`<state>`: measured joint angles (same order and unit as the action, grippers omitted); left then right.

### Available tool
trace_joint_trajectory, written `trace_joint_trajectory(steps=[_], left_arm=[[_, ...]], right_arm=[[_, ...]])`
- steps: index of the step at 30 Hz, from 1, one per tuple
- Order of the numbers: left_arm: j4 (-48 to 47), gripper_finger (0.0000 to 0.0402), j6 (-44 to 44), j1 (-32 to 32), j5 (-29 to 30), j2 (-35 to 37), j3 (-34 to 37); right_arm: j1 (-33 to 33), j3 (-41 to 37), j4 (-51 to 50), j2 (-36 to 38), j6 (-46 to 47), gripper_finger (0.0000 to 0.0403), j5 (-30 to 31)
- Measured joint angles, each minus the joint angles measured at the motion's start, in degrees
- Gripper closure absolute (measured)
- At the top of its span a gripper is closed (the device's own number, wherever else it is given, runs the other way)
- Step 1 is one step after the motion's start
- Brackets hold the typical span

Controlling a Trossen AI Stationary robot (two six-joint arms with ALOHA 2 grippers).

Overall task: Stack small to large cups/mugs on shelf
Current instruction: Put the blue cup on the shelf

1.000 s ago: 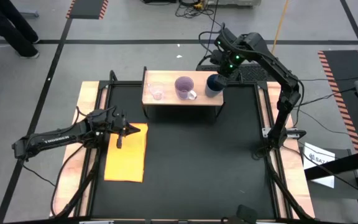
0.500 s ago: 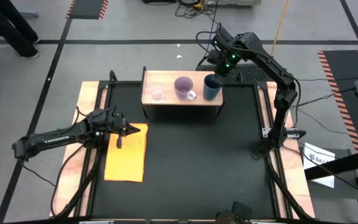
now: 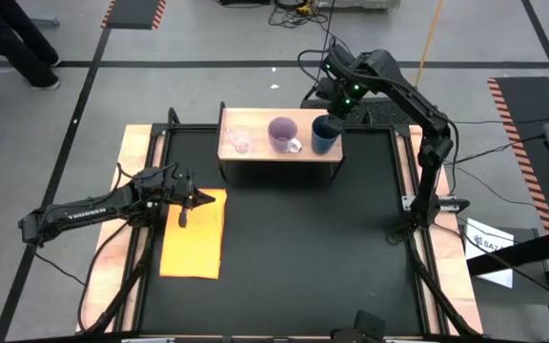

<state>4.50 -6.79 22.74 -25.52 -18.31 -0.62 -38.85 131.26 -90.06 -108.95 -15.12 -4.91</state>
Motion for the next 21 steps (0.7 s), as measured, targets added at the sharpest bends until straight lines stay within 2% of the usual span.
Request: trace_joint_trajectory(steps=[13,21], left_arm=[[-0.1,0.0401,0.0,0.0,0.0,0.0,0.0],[-0.4,0.0401,0.2,0.0,0.0,0.0,0.0]], right_arm=[[0.0,0.0,0.1,0.0,0.3,0.0403,0.1],[0.0,0.1,0.0,0.0,0.5,0.0393,-2.8]])
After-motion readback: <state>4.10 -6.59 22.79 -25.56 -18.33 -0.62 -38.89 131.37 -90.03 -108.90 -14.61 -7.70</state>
